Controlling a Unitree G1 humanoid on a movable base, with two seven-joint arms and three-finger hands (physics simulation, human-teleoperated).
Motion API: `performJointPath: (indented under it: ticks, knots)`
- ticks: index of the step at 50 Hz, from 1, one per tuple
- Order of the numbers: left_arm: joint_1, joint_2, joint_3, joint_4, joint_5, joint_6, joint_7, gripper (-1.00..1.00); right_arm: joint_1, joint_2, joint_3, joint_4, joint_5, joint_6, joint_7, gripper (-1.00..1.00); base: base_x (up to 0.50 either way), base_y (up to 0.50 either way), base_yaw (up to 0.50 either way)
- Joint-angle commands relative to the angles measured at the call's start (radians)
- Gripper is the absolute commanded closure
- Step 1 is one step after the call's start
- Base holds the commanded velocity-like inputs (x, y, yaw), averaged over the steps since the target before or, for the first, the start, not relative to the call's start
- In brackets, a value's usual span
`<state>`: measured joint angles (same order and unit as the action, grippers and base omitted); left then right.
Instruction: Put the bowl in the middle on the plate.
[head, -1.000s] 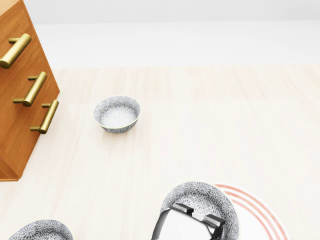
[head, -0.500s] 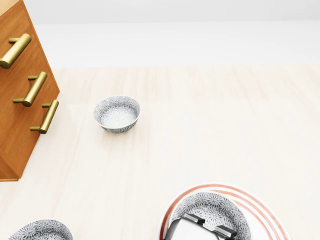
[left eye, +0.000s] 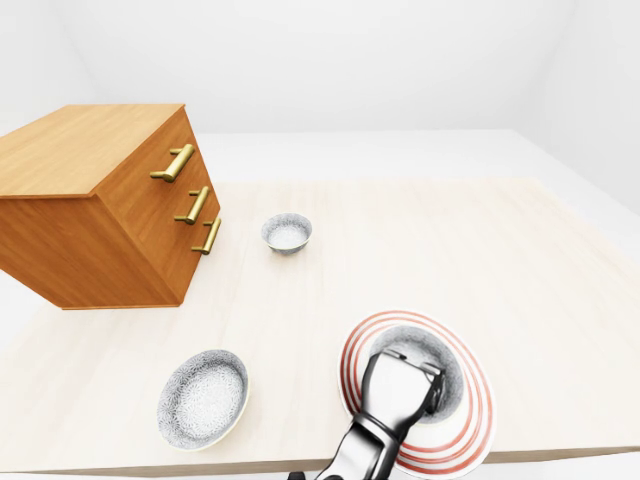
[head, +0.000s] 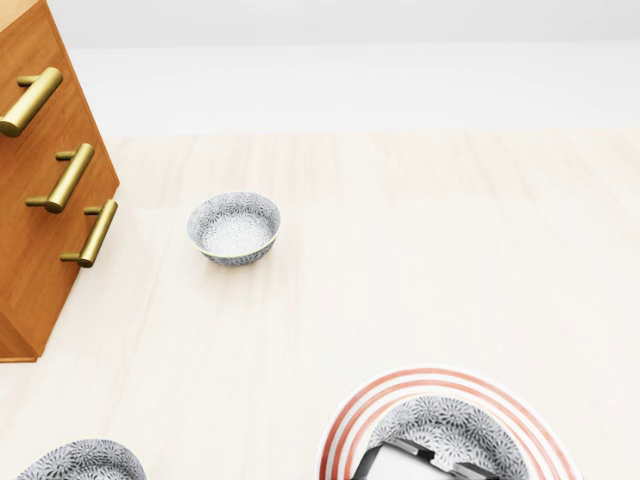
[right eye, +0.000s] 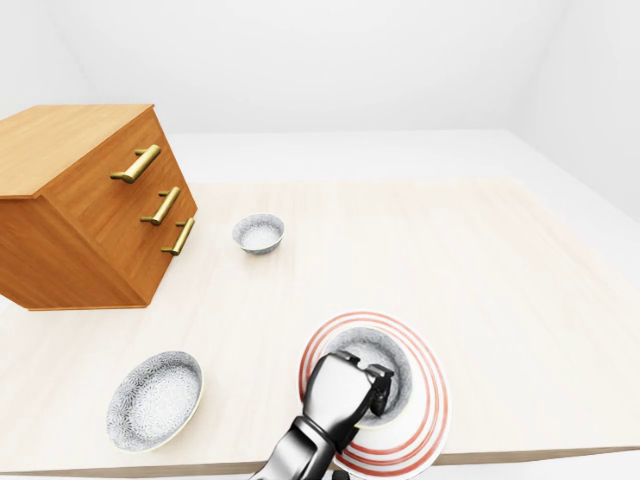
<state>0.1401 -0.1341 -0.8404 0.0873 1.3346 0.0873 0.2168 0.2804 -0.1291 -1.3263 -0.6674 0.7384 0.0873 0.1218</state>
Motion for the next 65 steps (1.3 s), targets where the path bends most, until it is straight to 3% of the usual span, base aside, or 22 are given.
performJointPath:
  ticks: [1,29,30,31,40,50,54,60,65]
  knots:
    - [-0.033,-0.034,0.002,0.048,0.006,0.000,0.033,1.00,0.000,-0.003,-0.003,-0.001,0.005,0.000,-0.001,-1.00,0.00,0.00,0.00]
    - [-0.053,-0.066,0.052,0.117,0.021,0.000,0.047,1.00,0.002,0.001,-0.001,-0.003,0.005,0.000,-0.001,-1.00,0.00,0.00,0.00]
    - [-0.052,-0.066,0.052,0.115,0.019,0.000,0.048,0.59,0.002,0.001,-0.001,-0.003,0.004,0.000,0.000,-1.00,0.00,0.00,0.00]
    - [-0.049,-0.066,0.052,0.108,0.017,0.000,0.043,-1.00,0.001,0.003,0.001,-0.001,0.002,0.000,0.002,-1.00,0.00,0.00,0.00]
    - [-0.015,-0.034,0.002,0.021,0.008,0.000,0.007,-1.00,-0.001,0.006,0.008,0.005,-0.009,0.000,0.006,-1.00,0.00,0.00,0.00]
    - [0.029,0.006,-0.108,-0.139,0.009,0.000,-0.054,-1.00,0.001,0.004,0.004,0.005,-0.004,0.000,0.005,-1.00,0.00,0.00,0.00]
    - [0.035,0.029,-0.147,-0.277,0.043,0.000,-0.131,-1.00,0.001,0.004,0.005,0.005,-0.004,0.000,0.006,-1.00,0.00,0.00,0.00]
    - [0.022,0.041,-0.153,-0.420,0.095,0.000,-0.250,-1.00,0.002,0.003,0.002,0.002,-0.003,0.000,0.005,-1.00,0.00,0.00,0.00]
    - [0.018,0.034,-0.174,-0.604,0.192,0.000,-0.417,-1.00,0.001,0.007,0.006,0.002,-0.009,0.000,0.007,-1.00,0.00,0.00,0.00]
